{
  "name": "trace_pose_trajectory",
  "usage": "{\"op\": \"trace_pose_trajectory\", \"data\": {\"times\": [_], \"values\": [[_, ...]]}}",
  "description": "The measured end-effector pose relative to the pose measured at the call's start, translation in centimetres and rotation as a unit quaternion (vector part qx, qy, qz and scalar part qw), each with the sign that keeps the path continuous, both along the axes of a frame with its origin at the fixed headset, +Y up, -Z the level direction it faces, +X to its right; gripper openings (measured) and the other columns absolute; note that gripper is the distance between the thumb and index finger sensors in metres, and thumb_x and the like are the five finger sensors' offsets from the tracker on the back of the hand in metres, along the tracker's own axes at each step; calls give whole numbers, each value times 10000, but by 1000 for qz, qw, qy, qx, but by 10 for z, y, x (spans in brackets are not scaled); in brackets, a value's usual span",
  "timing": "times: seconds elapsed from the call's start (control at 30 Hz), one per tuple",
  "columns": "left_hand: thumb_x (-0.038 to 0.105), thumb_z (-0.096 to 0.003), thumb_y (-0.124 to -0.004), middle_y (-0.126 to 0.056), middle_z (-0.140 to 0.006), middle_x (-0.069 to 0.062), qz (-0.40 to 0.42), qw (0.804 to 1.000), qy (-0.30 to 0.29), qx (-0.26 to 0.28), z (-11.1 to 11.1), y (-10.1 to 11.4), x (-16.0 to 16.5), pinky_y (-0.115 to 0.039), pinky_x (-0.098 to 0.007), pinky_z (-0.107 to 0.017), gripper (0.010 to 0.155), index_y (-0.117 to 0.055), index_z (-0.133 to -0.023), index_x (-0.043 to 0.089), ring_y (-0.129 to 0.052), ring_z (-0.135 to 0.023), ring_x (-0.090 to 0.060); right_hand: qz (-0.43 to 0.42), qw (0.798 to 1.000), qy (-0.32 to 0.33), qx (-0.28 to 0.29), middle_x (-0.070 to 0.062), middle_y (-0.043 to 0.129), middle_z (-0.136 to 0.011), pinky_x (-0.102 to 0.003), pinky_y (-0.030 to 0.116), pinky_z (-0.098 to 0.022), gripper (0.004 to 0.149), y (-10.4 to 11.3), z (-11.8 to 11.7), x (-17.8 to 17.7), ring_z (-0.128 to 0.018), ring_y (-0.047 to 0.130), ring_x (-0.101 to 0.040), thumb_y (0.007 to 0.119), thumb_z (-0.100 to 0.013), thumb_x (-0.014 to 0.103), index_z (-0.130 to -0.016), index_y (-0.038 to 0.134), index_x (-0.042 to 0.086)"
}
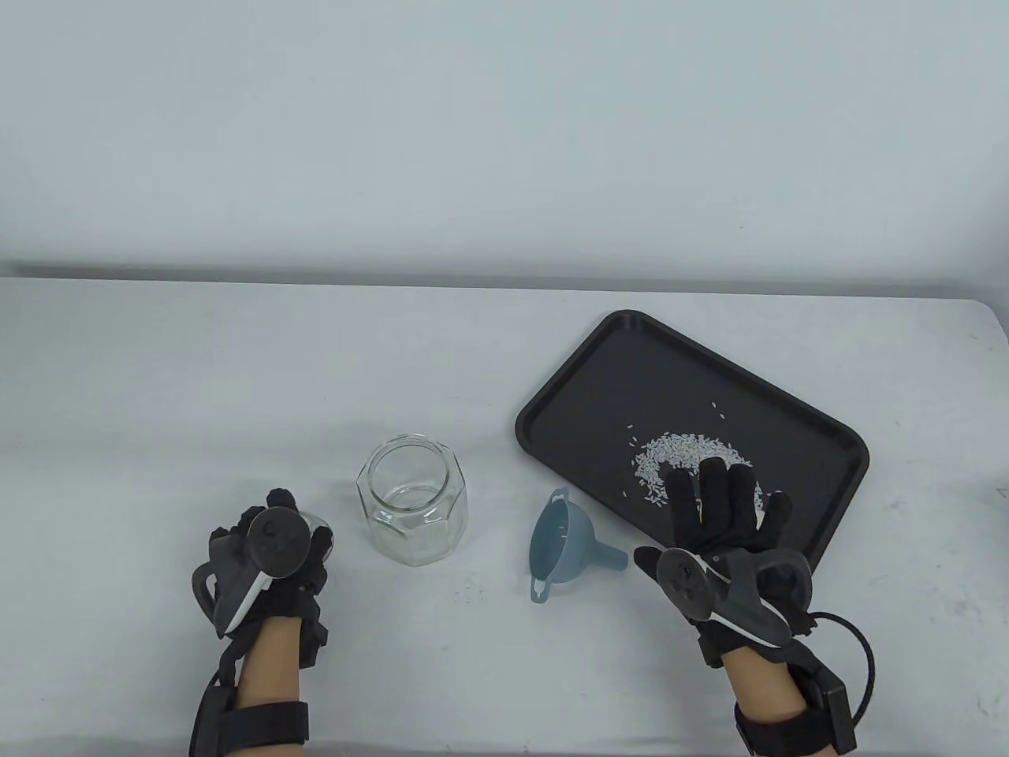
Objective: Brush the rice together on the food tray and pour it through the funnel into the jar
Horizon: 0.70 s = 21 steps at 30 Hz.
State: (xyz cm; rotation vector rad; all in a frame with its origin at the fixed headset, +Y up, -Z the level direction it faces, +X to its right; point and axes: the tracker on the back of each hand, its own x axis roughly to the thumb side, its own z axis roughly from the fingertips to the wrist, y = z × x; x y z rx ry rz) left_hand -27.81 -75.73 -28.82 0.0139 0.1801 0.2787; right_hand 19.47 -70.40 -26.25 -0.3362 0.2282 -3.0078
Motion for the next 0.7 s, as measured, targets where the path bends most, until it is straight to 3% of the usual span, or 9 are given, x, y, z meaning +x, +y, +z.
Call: {"op": "trace_pose_trajectory", "data": {"times": [0.43, 0.6, 0.7], "values": [[370, -510, -768, -509, -971, -467, -8, 999, 1, -34, -1, -3, 3, -310, -835, -623, 796, -436, -1104, -43, -621, -793, -723, 1, 1000, 1, 0, -329, 151, -1114, -838, 164, -533, 918, 1, 0, -1, -999, 245, -663, 563, -489, 639, -1081, 146, 74], [373, -516, -754, -493, -982, -465, 14, 999, 3, -31, 1, -3, 1, -299, -838, -618, 792, -433, -1105, -48, -607, -803, -728, 5, 1000, 7, -7, -328, 149, -1114, -838, 162, -532, 919, 0, 1, -4, -999, 243, -663, 566, -488, 637, -1081, 146, 75], [361, -520, -734, -481, -994, -467, 48, 999, 7, 7, 3, 3, 0, -293, -841, -613, 764, -456, -1096, -57, -595, -815, -733, 4, 1000, 17, -7, -327, 153, -1115, -838, 163, -533, 918, 0, 1, -7, -1001, 247, -661, 570, -487, 636, -1081, 148, 77]]}}
